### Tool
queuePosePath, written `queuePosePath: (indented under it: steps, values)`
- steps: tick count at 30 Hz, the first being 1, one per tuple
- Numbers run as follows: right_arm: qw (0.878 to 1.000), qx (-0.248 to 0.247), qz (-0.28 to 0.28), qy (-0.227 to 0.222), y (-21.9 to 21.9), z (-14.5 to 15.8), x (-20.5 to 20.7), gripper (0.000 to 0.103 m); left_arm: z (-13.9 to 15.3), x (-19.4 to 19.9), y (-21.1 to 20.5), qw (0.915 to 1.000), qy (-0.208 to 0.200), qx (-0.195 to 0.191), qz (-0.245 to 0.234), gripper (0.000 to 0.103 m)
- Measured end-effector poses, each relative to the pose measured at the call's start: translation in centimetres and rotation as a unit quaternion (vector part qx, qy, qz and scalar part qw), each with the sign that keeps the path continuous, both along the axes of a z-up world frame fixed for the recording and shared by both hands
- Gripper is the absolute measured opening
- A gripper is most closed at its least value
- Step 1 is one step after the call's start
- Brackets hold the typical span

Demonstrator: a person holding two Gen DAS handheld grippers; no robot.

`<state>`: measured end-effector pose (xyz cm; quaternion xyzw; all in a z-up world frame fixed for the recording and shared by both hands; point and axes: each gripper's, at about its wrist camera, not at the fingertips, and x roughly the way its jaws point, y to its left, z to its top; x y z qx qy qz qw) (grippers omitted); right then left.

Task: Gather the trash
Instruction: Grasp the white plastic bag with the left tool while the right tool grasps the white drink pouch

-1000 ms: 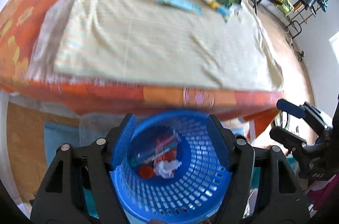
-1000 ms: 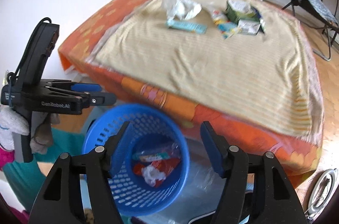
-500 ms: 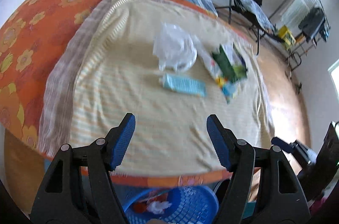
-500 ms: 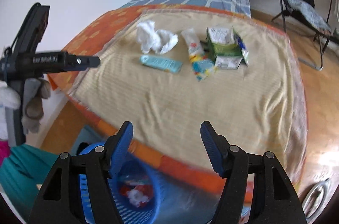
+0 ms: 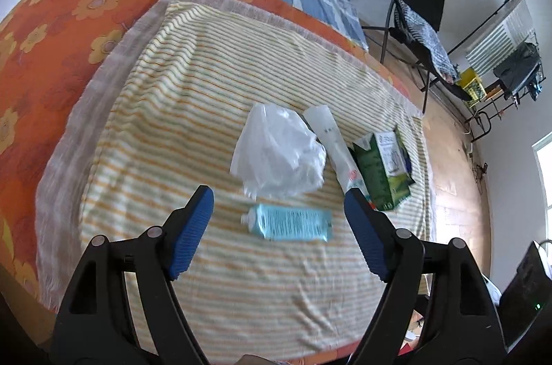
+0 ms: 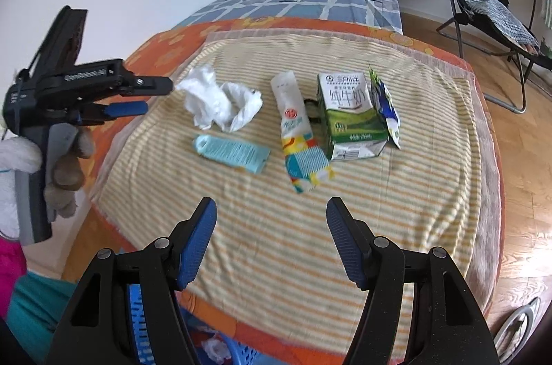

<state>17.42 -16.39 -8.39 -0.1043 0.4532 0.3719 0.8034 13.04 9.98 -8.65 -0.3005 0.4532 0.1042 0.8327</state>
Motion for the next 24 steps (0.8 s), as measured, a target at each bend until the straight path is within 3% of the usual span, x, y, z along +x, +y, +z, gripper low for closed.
queuePosePath:
  steps: [8,15,17,19,24]
  values:
    - [1.0,-0.013,-0.011,0.005,1.3,-1.5,2.6,0.066,-3.1,3.1,1.1,0.9995,0.026,-0.012,0.013,0.08]
    - [0.999,-0.02,-0.03,0.023,2.3,-3.3,5.0,0.066,-4.6,4.8,1.0,0.9992,0.039,0.005,0.008,0.08]
    - [0.999,-0.024,-0.03,0.029,2.7,-3.9,5.4,0.066,-4.9,5.1,1.1,0.9991,0.04,0.01,0.007,0.076]
    - [0.999,-0.029,-0.03,0.032,3.1,-4.4,5.6,0.066,-5.1,5.2,1.3,0.9989,0.045,0.008,0.008,0.06]
    - [0.998,-0.037,-0.025,0.041,4.2,-5.5,6.1,0.066,-5.4,5.3,1.4,0.9991,0.042,0.004,0.001,0.041]
